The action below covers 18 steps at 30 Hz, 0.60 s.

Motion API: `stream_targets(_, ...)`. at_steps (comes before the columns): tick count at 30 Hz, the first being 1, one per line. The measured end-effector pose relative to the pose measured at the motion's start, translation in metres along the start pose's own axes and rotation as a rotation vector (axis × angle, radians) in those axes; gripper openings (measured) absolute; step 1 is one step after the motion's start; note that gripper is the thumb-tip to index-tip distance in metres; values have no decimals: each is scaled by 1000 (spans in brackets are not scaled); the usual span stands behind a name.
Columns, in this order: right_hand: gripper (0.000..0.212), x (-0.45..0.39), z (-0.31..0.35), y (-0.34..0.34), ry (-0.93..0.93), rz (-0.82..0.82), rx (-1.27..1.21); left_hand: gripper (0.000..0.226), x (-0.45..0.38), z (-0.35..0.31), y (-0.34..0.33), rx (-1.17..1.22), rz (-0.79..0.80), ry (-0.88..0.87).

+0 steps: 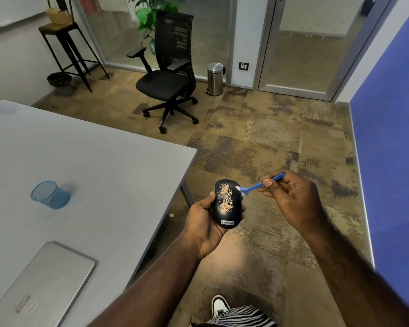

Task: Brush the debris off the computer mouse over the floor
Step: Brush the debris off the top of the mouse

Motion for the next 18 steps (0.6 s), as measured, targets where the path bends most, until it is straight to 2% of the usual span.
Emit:
stream_targets(5, 27, 0, 3, 5, 5, -38, -54, 53, -1, -3, 2, 14, 5, -7)
stream_targets(11, 22, 11, 4, 3, 36, 26, -37, 46, -8, -6, 4, 83, -21, -28)
stream_targets(16, 18, 14, 11, 6, 71, -24, -63, 50, -8, -6, 3, 76, -31, -28)
stream_targets(18, 14, 19, 15, 4, 113, 37, -33, 50, -9, -8, 3, 106, -36, -28)
Point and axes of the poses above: each hand's wrist, its own x-axis away from the middle knuckle, its own y-axis out of the back of the hand, z = x × y, the point moved 7 cm from there along -x, towards the middle knuckle, and after that the axes turned 14 degrees about -z, right-handed, at the moved point
